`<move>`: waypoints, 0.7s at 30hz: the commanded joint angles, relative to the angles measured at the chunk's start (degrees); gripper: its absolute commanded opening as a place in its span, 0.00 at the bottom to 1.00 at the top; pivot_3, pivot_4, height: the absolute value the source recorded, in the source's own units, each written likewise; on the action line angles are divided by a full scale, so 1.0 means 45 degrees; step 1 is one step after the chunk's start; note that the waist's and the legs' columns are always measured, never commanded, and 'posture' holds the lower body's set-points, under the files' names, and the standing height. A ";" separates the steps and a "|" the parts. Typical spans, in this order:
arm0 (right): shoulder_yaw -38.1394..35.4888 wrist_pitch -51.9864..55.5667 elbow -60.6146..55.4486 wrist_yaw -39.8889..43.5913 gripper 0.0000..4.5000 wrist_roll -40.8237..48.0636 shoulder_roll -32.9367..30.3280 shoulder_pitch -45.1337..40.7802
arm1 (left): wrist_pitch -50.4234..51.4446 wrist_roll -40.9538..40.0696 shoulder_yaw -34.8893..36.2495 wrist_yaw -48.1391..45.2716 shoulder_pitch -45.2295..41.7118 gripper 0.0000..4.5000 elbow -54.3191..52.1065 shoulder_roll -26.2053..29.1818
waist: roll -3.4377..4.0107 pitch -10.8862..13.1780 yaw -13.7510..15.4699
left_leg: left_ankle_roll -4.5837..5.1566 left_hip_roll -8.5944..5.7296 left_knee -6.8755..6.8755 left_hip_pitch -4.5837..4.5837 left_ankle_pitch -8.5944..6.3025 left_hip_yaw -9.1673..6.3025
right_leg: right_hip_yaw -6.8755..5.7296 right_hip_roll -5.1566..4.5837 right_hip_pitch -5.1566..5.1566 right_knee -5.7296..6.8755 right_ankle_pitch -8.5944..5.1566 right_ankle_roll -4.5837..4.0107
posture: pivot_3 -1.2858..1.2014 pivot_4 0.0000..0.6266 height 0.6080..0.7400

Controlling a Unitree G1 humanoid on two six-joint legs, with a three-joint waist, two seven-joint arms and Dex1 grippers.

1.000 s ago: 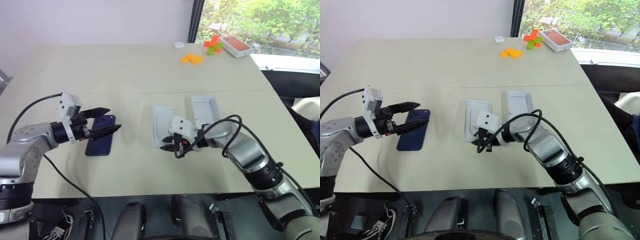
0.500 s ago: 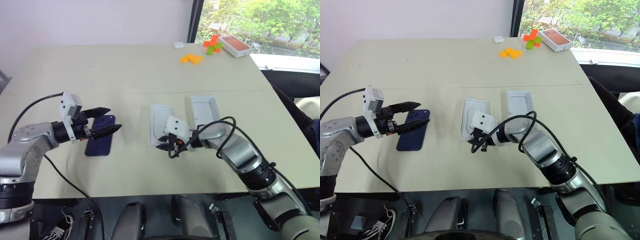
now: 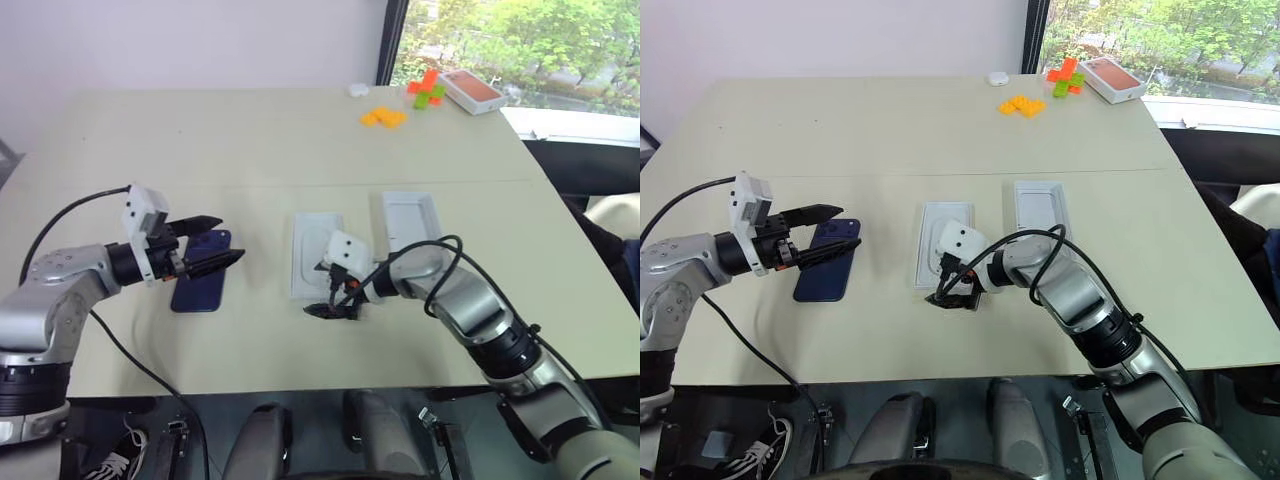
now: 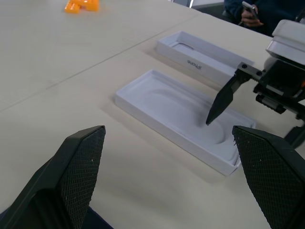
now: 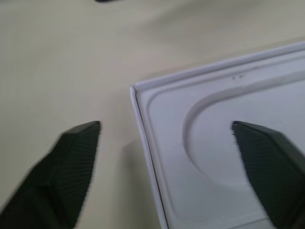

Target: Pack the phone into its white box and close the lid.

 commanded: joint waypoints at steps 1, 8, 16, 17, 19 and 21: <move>-0.1202 -0.0858 0.0088 -0.0272 1.00 0.0353 0.0346 -0.0840 | 0.0853 -0.0468 0.0792 0.0055 0.0082 1.00 0.0088 0.0665 | 0.0001 0.0001 -0.0022 | 0.0000 0.0001 0.0000 0.0000 0.0000 0.0000 | 0.0000 0.0001 -0.0001 0.0001 0.0000 0.0000 | 0.52 0.24 1.00; -0.1385 -0.2929 0.1499 -0.1372 0.81 -0.0397 0.1442 -0.1675 | 0.3429 -0.0897 0.1840 0.0474 -0.0267 1.00 0.2711 0.2072 | 0.0002 0.0001 -0.0045 | 0.0000 0.0023 -0.0013 0.0000 0.0000 -0.0003 | -0.0004 0.0036 -0.0016 0.0006 -0.0001 0.0000 | 0.52 0.24 1.00; 0.0884 -0.6677 0.3718 -0.2791 0.01 -0.3504 0.2769 -0.2582 | 0.3412 -0.0184 0.1918 0.1126 -0.0406 1.00 0.4587 0.2166 | 0.0001 0.0002 -0.0050 | -0.0003 -0.0004 -0.0014 -0.0025 0.0000 0.0010 | 0.0003 -0.0010 -0.0047 0.0013 0.0002 -0.0001 | 0.52 0.24 1.00; 0.1018 -0.6872 0.3966 -0.2840 0.01 -0.3688 0.2971 -0.2689 | 0.3457 -0.0008 0.1774 0.1300 -0.0467 1.00 0.4799 0.2153 | 0.0000 0.0001 -0.0049 | -0.0004 -0.0004 -0.0015 -0.0023 0.0000 0.0008 | 0.0002 -0.0010 -0.0049 0.0019 0.0002 -0.0001 | 0.52 0.24 1.00; 0.1333 -0.7471 0.4648 -0.3133 0.01 -0.4227 0.3453 -0.2994 | 0.4099 0.0054 0.1308 0.1065 -0.0389 1.00 0.5075 0.2243 | 0.0001 0.0001 -0.0056 | -0.0007 -0.0002 -0.0017 -0.0023 0.0002 0.0003 | 0.0000 -0.0006 -0.0052 0.0025 0.0003 -0.0003 | 0.52 0.24 1.00; 0.1456 -0.7846 0.5331 -0.3448 0.01 -0.4562 0.4009 -0.3258 | 0.4714 -0.0024 0.1114 0.1053 -0.0461 1.00 0.5296 0.2129 | -0.0002 0.0000 -0.0077 | -0.0009 -0.0004 -0.0017 -0.0022 0.0003 0.0005 | 0.0002 -0.0008 -0.0053 0.0029 0.0003 -0.0003 | 0.52 0.24 1.00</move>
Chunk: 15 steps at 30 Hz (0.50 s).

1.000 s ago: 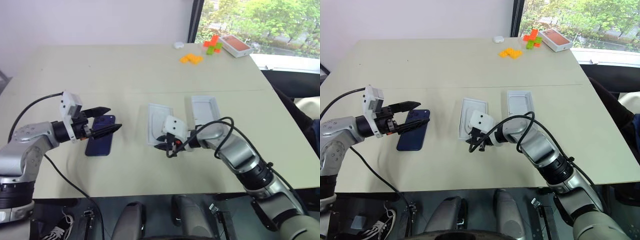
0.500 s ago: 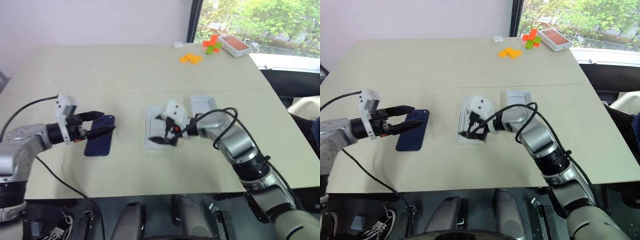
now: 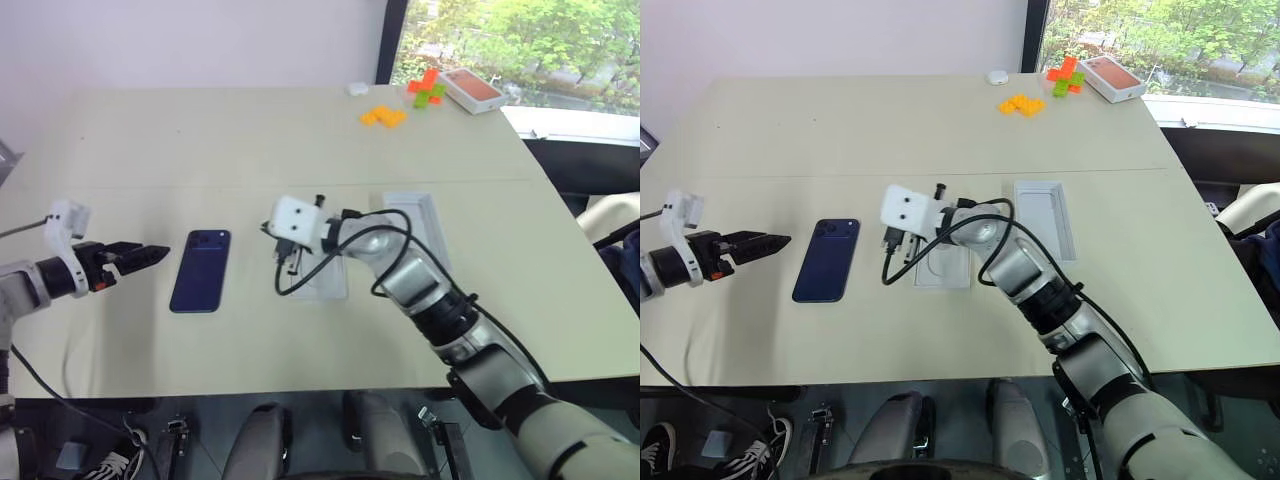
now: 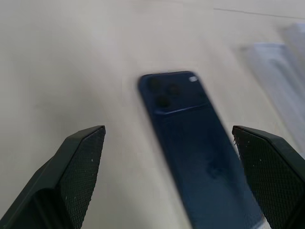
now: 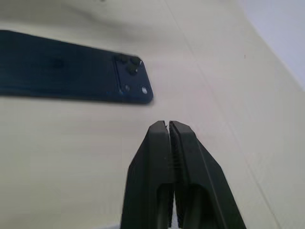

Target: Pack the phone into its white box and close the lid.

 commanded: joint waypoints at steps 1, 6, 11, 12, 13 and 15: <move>0.0319 -0.1017 0.0752 -0.0618 0.01 -0.0820 0.0696 -0.0650 | 0.1017 -0.0084 -0.0255 -0.0119 -0.0223 1.00 0.0238 0.0081 | -0.0004 -0.0002 -0.0017 | -0.0003 0.0001 0.0000 -0.0003 0.0002 -0.0002 | -0.0001 0.0000 -0.0002 0.0002 0.0000 -0.0001 | 0.52 0.24 1.00; 0.0737 -0.2043 0.2003 -0.0900 0.01 -0.1774 0.1123 -0.0841 | 0.1957 -0.0312 -0.0562 -0.0301 -0.0647 1.00 0.0487 -0.0178 | -0.0009 -0.0005 0.0016 | -0.0012 -0.0008 0.0000 -0.0001 0.0006 -0.0006 | -0.0003 -0.0010 0.0000 0.0006 0.0001 -0.0001 | 0.52 0.24 1.00; 0.0466 -0.1630 0.2209 -0.0604 0.01 -0.1654 0.1409 -0.0579 | 0.2651 -0.0322 -0.1030 -0.0364 -0.1147 1.00 0.0668 -0.0798 | -0.0007 -0.0004 0.0027 | -0.0021 -0.0016 0.0000 0.0000 0.0011 -0.0007 | -0.0003 -0.0015 0.0000 0.0011 0.0001 -0.0002 | 0.52 0.24 1.00; 0.0447 -0.1547 0.2210 -0.0550 0.01 -0.1671 0.1402 -0.0554 | 0.2764 -0.0361 -0.1121 -0.0358 -0.1193 1.00 0.0504 -0.0972 | -0.0006 -0.0005 0.0035 | -0.0022 -0.0015 0.0001 0.0001 0.0012 -0.0007 | -0.0002 -0.0015 0.0000 0.0014 0.0001 -0.0002 | 0.52 0.24 1.00; 0.0492 -0.1537 0.2223 -0.0492 0.01 -0.1749 0.1357 -0.0521 | 0.3009 -0.0483 -0.1078 -0.0297 -0.1308 1.00 0.0429 -0.1174 | -0.0005 -0.0005 0.0044 | -0.0025 -0.0015 0.0001 0.0003 0.0014 -0.0007 | -0.0002 -0.0015 0.0001 0.0018 0.0001 -0.0002 | 0.52 0.24 1.00; 0.0617 -0.1571 0.2293 -0.0377 0.01 -0.1910 0.1229 -0.0421 | 0.3432 -0.0671 -0.1046 -0.0208 -0.1529 1.00 0.0331 -0.1580 | -0.0006 -0.0006 0.0085 | -0.0033 -0.0020 0.0001 0.0007 0.0018 -0.0012 | -0.0004 -0.0019 0.0009 0.0020 0.0002 -0.0003 | 0.52 0.24 1.00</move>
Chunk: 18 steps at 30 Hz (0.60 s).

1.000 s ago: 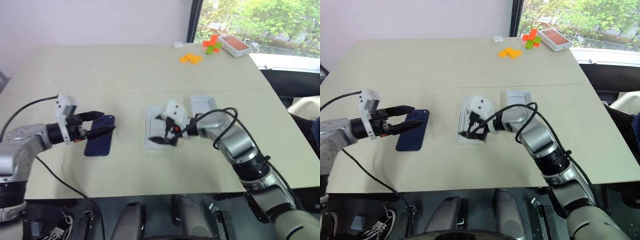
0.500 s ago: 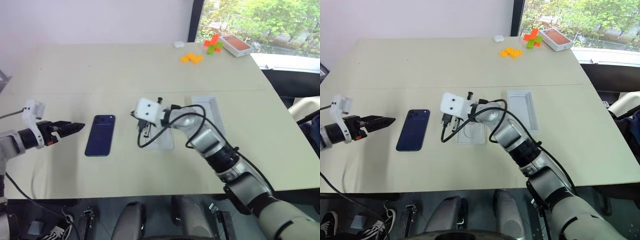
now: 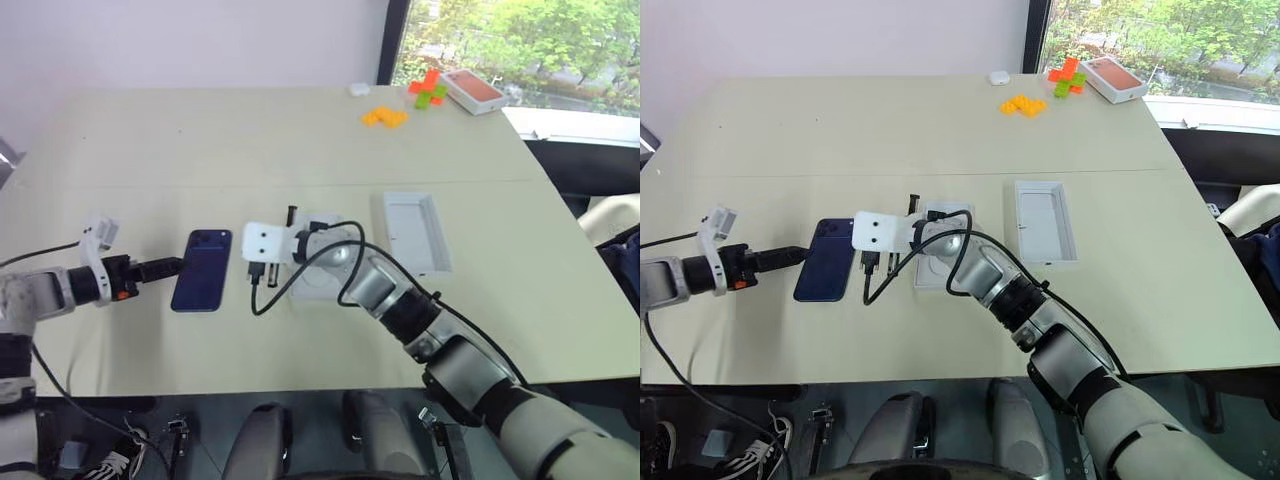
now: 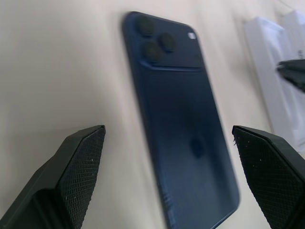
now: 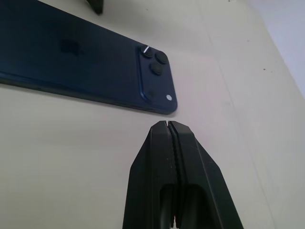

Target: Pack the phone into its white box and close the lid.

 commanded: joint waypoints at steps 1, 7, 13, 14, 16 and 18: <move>-0.0021 -0.0172 -0.0214 0.0297 0.01 -0.0229 -0.0059 0.0087 | 0.0864 -0.0439 -0.0420 0.0020 -0.0172 1.00 -0.0297 -0.0675 | -0.0002 -0.0001 0.0024 | -0.0003 -0.0003 0.0001 0.0006 0.0002 -0.0004 | -0.0002 -0.0002 0.0011 -0.0001 0.0000 0.0000 | 0.52 0.24 1.00; 0.0642 -0.0219 -0.0238 0.0938 0.01 -0.0962 -0.0372 0.0439 | 0.0904 -0.0196 -0.0949 0.0005 -0.0138 1.00 -0.0533 -0.1219 | 0.0008 -0.0006 0.0030 | -0.0003 -0.0014 0.0002 0.0016 0.0001 -0.0006 | -0.0002 -0.0008 0.0024 -0.0005 0.0001 -0.0001 | 0.52 0.24 1.00; 0.1078 0.0134 -0.0156 0.1481 0.01 -0.1673 -0.0528 0.0642 | 0.1365 -0.0429 -0.0923 0.0005 -0.0368 1.00 -0.0787 -0.1626 | 0.0010 -0.0011 0.0069 | -0.0005 -0.0026 0.0006 0.0033 0.0003 -0.0019 | -0.0007 -0.0013 0.0054 -0.0008 0.0000 -0.0002 | 0.52 0.24 1.00; 0.1035 0.0233 -0.0182 0.1525 0.01 -0.1702 -0.0488 0.0643 | 0.1499 -0.0482 -0.0912 -0.0011 -0.0352 1.00 -0.0879 -0.1647 | 0.0010 -0.0011 0.0062 | -0.0004 -0.0026 0.0005 0.0038 0.0003 -0.0024 | -0.0009 -0.0013 0.0061 -0.0012 0.0000 -0.0002 | 0.52 0.24 1.00; 0.1066 0.0273 -0.0185 0.1617 0.01 -0.1869 -0.0464 0.0559 | 0.1736 -0.0531 -0.0979 -0.0020 -0.0212 1.00 -0.1146 -0.1703 | 0.0009 -0.0012 0.0050 | -0.0004 -0.0025 0.0005 0.0039 0.0003 -0.0027 | -0.0011 -0.0013 0.0064 -0.0015 0.0000 -0.0001 | 0.52 0.24 1.00; 0.1012 0.0316 -0.0056 0.1575 0.01 -0.1962 -0.0348 0.0455 | 0.1969 -0.0586 -0.1092 0.0014 -0.0041 1.00 -0.1531 -0.1797 | 0.0009 -0.0012 0.0036 | -0.0004 -0.0025 0.0005 0.0041 0.0002 -0.0027 | -0.0011 -0.0013 0.0067 -0.0016 0.0000 -0.0001 | 0.52 0.24 1.00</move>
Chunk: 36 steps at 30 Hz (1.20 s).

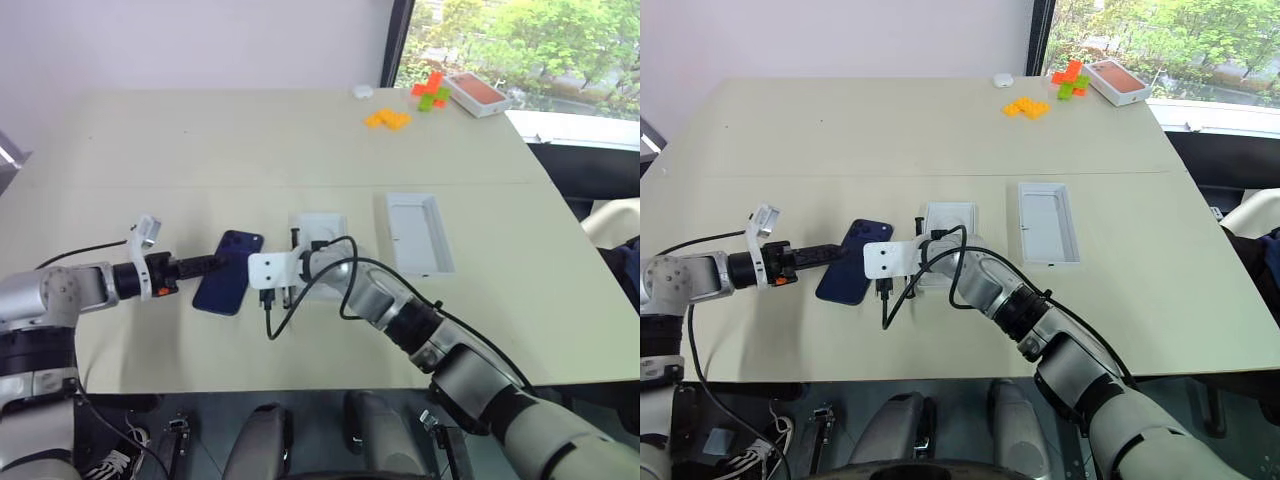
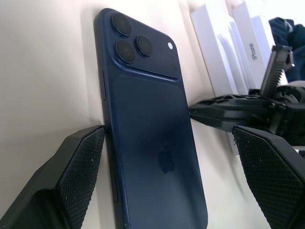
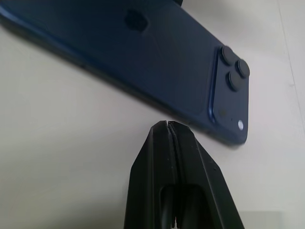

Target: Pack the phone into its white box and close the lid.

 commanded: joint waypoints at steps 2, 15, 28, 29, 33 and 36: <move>0.0163 0.0112 0.0091 0.0215 0.01 -0.0337 0.0185 -0.0183 | 0.1096 -0.0506 -0.0821 -0.0005 0.0502 1.00 -0.0812 -0.0451 | 0.0004 -0.0003 -0.0014 | 0.0000 0.0000 0.0000 0.0009 0.0000 -0.0001 | 0.0000 0.0000 0.0008 0.0000 0.0000 0.0000 | 0.52 0.24 1.00; -0.0047 0.0141 0.0042 0.0458 0.01 -0.0429 0.0401 -0.0014 | 0.3739 -0.1296 0.1171 0.1357 -0.0570 1.00 -0.0844 -0.2209 | 0.0031 -0.0051 -0.0025 | 0.0000 -0.0007 -0.0002 0.0041 -0.0001 -0.0017 | -0.0006 -0.0002 0.0046 -0.0006 -0.0002 0.0001 | 0.52 0.24 1.00; -0.0222 0.0243 -0.0227 0.0652 0.01 -0.0340 0.0284 0.0095 | 0.3484 -0.1573 0.1624 0.2147 -0.0225 1.00 -0.1112 -0.2468 | 0.0029 -0.0051 -0.0305 | -0.0038 0.0004 -0.0017 0.0017 0.0016 -0.0056 | -0.0025 0.0002 0.0018 -0.0004 0.0000 0.0000 | 0.52 0.24 1.00; -0.0225 0.0232 -0.0219 0.0644 0.01 -0.0338 0.0272 0.0094 | 0.3458 -0.1630 0.1709 0.2177 -0.0215 1.00 -0.1057 -0.2500 | 0.0029 -0.0051 -0.0311 | -0.0042 0.0004 -0.0018 0.0016 0.0018 -0.0059 | -0.0027 0.0002 0.0018 -0.0004 0.0000 0.0000 | 0.52 0.24 1.00; -0.0268 0.0237 -0.0221 0.0619 0.00 -0.0348 0.0193 0.0062 | 0.3193 -0.1891 0.2141 0.2006 0.0090 0.72 -0.0766 -0.2348 | 0.0030 -0.0050 -0.0369 | -0.0048 0.0005 -0.0024 0.0003 0.0021 -0.0069 | -0.0032 0.0004 0.0005 -0.0004 0.0000 -0.0001 | 0.52 0.24 1.00; -0.0298 0.0268 -0.0299 0.0648 0.00 -0.0337 0.0146 0.0064 | 0.3189 -0.2047 0.2149 0.1802 0.0296 0.37 -0.0512 -0.2151 | 0.0027 -0.0049 -0.0369 | -0.0055 0.0005 -0.0027 -0.0014 0.0025 -0.0078 | -0.0038 0.0005 -0.0010 -0.0005 0.0001 -0.0002 | 0.52 0.24 1.00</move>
